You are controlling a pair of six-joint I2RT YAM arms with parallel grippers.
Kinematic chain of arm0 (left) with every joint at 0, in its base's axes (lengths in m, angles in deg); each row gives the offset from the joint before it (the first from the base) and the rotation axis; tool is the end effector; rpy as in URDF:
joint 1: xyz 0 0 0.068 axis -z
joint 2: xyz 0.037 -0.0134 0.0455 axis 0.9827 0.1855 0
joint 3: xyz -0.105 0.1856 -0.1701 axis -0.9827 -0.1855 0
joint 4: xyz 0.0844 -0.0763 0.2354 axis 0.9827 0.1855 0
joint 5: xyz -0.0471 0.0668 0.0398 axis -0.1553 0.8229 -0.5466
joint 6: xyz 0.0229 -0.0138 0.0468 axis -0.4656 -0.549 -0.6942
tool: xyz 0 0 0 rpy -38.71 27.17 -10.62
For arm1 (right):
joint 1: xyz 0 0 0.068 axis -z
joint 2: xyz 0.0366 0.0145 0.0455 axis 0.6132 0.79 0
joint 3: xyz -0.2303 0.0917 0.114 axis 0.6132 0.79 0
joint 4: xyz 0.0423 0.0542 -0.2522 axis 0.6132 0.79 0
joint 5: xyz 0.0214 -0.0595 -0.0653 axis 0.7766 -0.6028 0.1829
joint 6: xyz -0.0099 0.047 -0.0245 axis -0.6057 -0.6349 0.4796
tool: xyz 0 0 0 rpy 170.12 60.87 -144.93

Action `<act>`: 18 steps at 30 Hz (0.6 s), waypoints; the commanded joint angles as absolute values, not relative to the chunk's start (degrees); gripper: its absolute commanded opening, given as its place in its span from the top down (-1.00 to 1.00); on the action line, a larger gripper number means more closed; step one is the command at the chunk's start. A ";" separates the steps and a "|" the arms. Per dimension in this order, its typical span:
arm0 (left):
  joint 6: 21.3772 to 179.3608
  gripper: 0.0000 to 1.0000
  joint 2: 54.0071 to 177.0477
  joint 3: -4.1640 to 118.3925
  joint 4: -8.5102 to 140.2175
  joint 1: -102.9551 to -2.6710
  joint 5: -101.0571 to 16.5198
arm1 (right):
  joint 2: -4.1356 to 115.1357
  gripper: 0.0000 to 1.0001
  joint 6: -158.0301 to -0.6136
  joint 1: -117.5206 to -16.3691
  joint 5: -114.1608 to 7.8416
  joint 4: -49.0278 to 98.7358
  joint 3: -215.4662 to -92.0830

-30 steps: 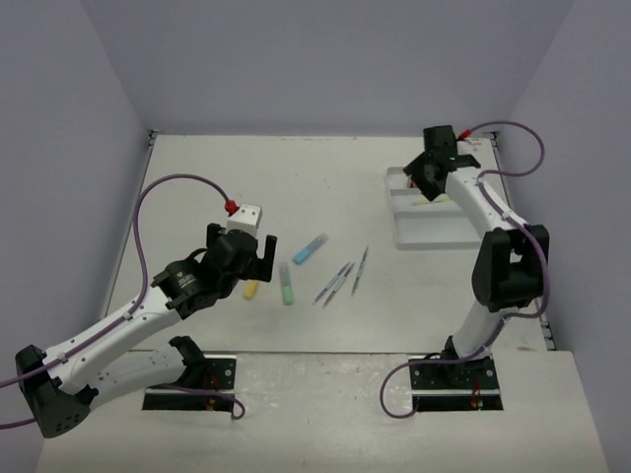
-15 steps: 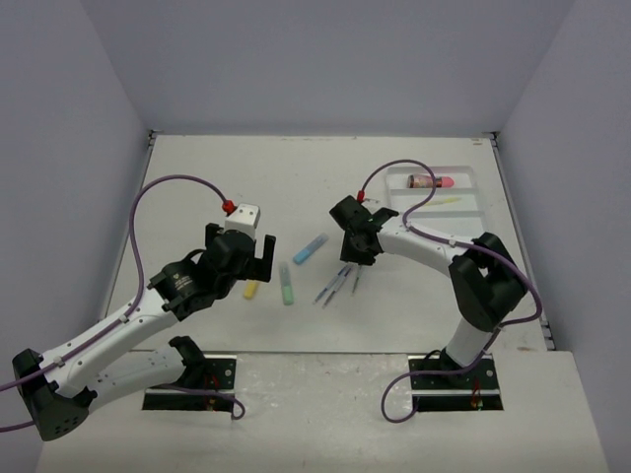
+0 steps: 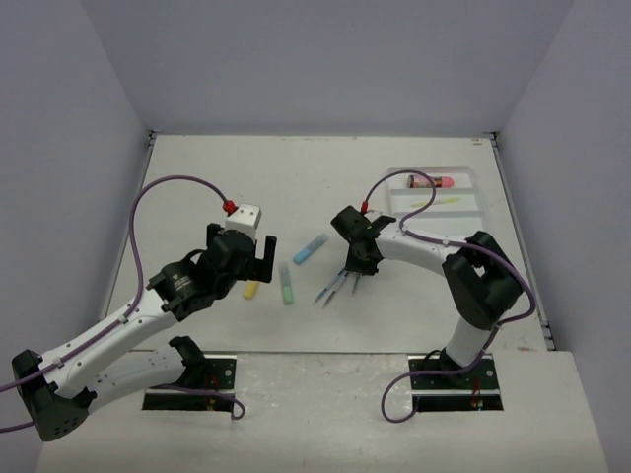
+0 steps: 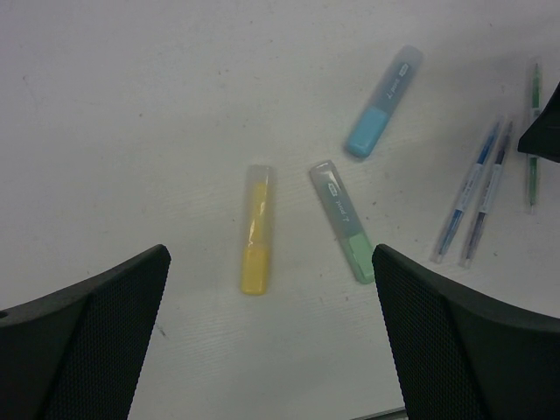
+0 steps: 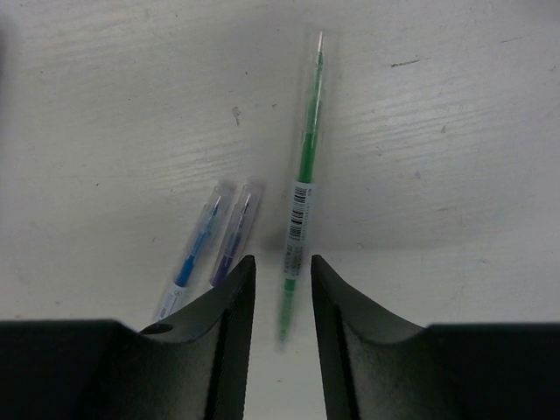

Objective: Sort the stationery into containers
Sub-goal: Pick up the pen from the center of the board.

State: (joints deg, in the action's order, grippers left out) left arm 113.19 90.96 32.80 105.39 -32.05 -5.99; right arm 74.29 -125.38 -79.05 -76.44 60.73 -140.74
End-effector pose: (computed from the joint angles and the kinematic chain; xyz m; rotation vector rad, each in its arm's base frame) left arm 0.1354 -0.1218 0.2971 0.1848 2.1760 -0.1478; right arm 0.2522 0.2082 0.1691 0.3326 2.7307 0.0302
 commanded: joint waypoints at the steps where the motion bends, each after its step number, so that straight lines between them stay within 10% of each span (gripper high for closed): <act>1: 112.17 -1.00 90.30 32.49 103.47 -32.46 -6.23 | 76.58 0.40 -127.33 -78.71 -77.69 59.53 -139.70; 9: 112.08 -1.00 90.18 32.49 103.38 -32.42 -6.37 | 74.72 0.98 -129.12 -77.41 -74.78 56.56 -134.51; 18: 112.08 -1.00 90.89 32.49 103.38 -32.41 -6.32 | 58.83 1.00 -124.12 -65.61 -74.01 57.29 -135.15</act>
State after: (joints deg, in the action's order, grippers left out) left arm 113.19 90.89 32.80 105.37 -32.05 -6.55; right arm 66.16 -127.19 -73.86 -74.44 57.81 -132.95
